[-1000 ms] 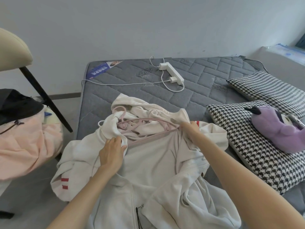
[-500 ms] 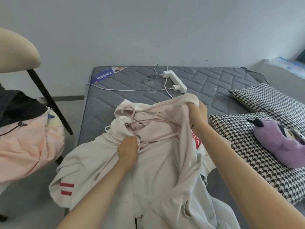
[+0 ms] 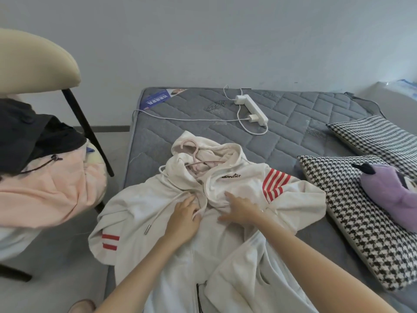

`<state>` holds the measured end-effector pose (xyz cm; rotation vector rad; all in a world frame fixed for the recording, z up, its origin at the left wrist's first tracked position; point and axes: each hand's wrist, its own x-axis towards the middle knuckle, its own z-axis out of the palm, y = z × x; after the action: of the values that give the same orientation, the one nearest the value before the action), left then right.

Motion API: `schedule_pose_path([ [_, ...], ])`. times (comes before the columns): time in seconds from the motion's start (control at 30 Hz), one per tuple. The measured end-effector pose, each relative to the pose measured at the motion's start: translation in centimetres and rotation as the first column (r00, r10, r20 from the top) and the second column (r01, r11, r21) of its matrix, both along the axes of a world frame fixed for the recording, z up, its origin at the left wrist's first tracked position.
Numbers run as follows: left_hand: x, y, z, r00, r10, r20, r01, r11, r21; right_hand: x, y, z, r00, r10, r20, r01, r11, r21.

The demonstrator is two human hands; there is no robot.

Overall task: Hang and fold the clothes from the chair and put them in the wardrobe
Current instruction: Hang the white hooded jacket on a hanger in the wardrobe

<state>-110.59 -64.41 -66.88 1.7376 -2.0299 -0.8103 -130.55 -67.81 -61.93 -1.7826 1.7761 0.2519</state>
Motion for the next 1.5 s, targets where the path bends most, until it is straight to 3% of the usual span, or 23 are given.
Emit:
schedule_pose_path([
  [0.03,-0.3,0.3,0.1,0.999,-0.019,-0.029,0.020,1.000,0.024,0.0,0.5,-0.3,1.000,0.021,-0.023,-0.022,0.999,-0.040],
  [0.17,-1.3,1.4,1.4,0.983,-0.076,-0.165,0.089,0.993,0.076,0.7,1.4,0.4,0.990,0.083,0.115,-0.058,0.977,-0.206],
  [0.27,-1.3,2.2,1.7,0.972,-0.038,-0.232,0.065,0.991,0.113,1.1,2.0,1.6,0.980,0.195,0.021,-0.189,0.966,-0.174],
  [0.37,-0.8,3.6,2.4,0.970,0.004,-0.243,0.024,0.993,0.115,1.1,3.1,2.9,0.977,0.215,0.003,-0.204,0.931,-0.304],
  [0.5,-0.2,5.5,4.0,0.962,0.083,-0.260,-0.081,0.997,0.020,1.4,6.0,4.9,0.964,0.215,0.156,-0.130,0.894,-0.428],
  [0.6,0.4,7.5,5.0,0.952,0.128,-0.277,-0.145,0.988,-0.044,1.8,9.1,5.9,0.951,0.256,0.172,-0.163,0.890,-0.425],
  [0.77,1.4,12.4,5.4,0.965,0.189,-0.184,-0.206,0.976,-0.075,2.5,14.3,4.0,0.941,0.323,0.100,-0.291,0.924,-0.249],
  [0.93,2.4,17.4,4.3,0.994,0.102,-0.024,-0.099,0.987,0.129,3.3,18.0,0.2,0.930,0.364,-0.053,-0.368,0.922,-0.120],
  [1.07,1.5,20.0,2.8,0.991,0.054,0.125,-0.088,0.954,0.287,3.7,19.8,-2.8,0.925,0.350,-0.147,-0.374,0.908,-0.190],
  [1.3,-1.3,22.2,1.0,0.948,0.030,0.318,-0.117,0.958,0.260,2.2,21.8,-4.0,0.961,0.236,0.145,-0.161,0.902,-0.402],
  [1.5,-2.6,22.9,0.3,0.925,0.114,0.362,-0.167,0.979,0.119,0.4,23.5,-3.3,0.833,0.080,0.548,0.181,0.896,-0.406],
])
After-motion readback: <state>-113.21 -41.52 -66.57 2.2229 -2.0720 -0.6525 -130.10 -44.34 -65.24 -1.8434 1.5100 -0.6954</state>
